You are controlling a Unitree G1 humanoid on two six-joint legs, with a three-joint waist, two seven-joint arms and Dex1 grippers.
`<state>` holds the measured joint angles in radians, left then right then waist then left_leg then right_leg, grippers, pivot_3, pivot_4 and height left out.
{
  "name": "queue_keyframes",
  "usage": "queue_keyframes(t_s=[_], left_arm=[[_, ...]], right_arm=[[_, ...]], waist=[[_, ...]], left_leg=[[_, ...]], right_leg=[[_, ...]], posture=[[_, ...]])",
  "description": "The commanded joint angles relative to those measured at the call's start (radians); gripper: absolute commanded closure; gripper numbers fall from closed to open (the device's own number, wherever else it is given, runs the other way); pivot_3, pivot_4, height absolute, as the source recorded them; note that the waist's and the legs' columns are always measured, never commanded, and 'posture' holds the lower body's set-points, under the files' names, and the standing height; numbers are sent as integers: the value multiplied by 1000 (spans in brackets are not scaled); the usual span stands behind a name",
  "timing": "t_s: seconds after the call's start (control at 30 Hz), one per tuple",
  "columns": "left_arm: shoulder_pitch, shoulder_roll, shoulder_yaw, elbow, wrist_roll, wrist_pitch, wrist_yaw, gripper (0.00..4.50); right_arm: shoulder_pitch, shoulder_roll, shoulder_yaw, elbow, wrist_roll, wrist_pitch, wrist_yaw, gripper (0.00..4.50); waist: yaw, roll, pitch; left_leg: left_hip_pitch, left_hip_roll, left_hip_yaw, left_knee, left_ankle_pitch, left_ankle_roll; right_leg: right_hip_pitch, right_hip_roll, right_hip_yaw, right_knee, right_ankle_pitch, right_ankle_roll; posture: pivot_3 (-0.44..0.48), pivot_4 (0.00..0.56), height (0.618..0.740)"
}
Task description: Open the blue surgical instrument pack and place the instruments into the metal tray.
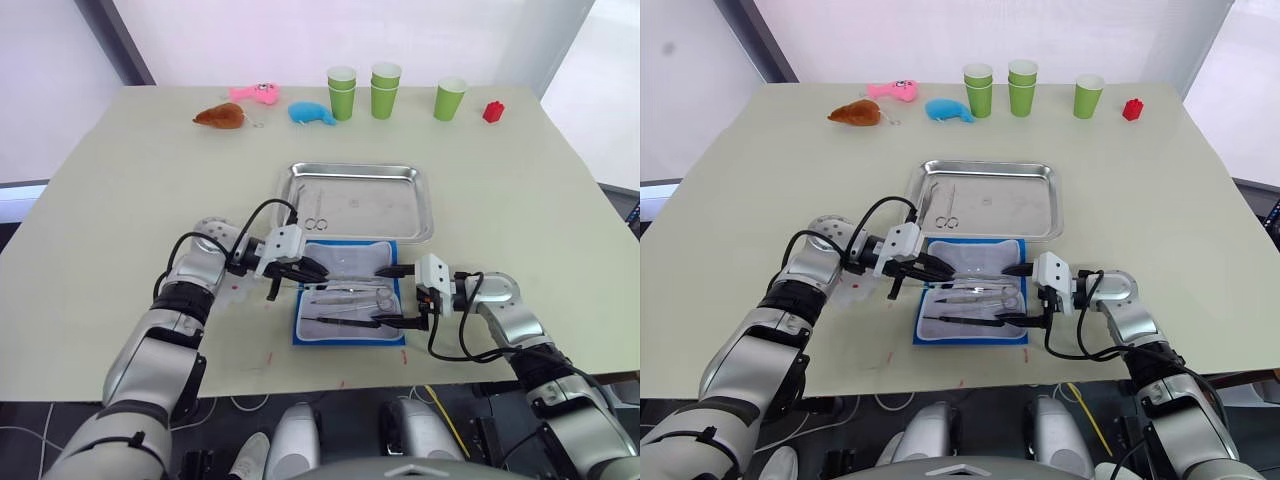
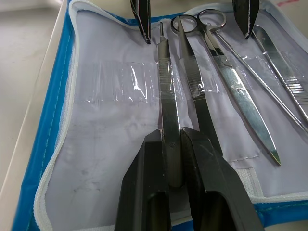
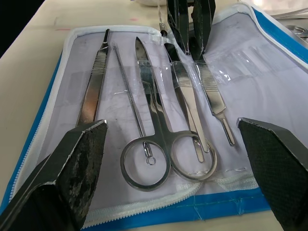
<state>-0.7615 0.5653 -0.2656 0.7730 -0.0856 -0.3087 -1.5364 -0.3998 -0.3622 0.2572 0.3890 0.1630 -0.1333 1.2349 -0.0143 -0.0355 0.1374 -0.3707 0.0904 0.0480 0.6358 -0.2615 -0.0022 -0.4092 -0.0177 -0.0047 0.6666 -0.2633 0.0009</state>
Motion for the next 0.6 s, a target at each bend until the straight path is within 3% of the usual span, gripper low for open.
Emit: queue_keyframes(t_s=[0.03,0.6], left_arm=[[0,26,13,-45,1,20,-22,4489],[-6,134,-14,-278,12,196,-72,4489]], right_arm=[[51,-4,56,43,-43,45,9,0],[49,3,63,48,-46,46,13,0]], waist=[[0,0,0],[-2,0,0]], left_leg=[[0,0,0,0,0,0],[0,0,0,0,0,0]], right_leg=[[0,0,0,0,0,0],[0,0,1,0,0,0]], posture=[[0,150,740],[0,150,740]])
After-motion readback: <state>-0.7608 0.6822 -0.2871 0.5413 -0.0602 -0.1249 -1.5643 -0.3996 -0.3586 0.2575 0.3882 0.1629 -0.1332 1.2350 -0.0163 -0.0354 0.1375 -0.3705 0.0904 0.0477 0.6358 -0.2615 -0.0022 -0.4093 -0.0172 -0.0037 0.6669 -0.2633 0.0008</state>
